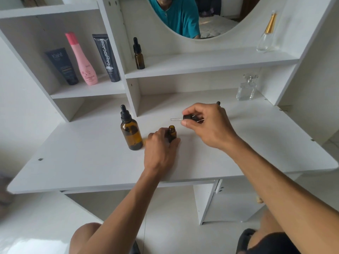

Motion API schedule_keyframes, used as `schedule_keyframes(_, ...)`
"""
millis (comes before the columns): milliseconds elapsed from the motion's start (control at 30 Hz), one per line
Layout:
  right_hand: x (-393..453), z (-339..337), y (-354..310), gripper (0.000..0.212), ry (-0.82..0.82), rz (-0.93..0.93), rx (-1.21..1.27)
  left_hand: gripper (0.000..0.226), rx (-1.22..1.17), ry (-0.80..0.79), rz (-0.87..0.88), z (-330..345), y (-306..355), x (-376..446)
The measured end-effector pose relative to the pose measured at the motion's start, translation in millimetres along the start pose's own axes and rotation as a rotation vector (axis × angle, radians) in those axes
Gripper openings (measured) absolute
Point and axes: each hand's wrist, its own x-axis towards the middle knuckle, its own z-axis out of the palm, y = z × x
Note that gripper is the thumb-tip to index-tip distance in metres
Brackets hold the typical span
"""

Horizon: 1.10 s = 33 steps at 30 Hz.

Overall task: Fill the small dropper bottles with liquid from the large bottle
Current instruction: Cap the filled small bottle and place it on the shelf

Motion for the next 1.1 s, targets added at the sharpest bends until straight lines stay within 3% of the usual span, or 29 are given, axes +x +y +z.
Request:
schedule_keyframes(367, 10, -3, -15, 0.02, -0.16, -0.05, -0.263, 0.023, -0.002, 0.004, 0.052, 6, -7, 5)
schedule_keyframes(667, 15, 13, -22, 0.027, -0.129, -0.061, -0.143, 0.026, 0.031, 0.014, 0.089, 8, -8, 8)
schedule_keyframes(1100, 13, 32, -4, 0.029, -0.24, -0.14, -0.198, 0.018, -0.036, 0.031, 0.125, 12, -13, 10)
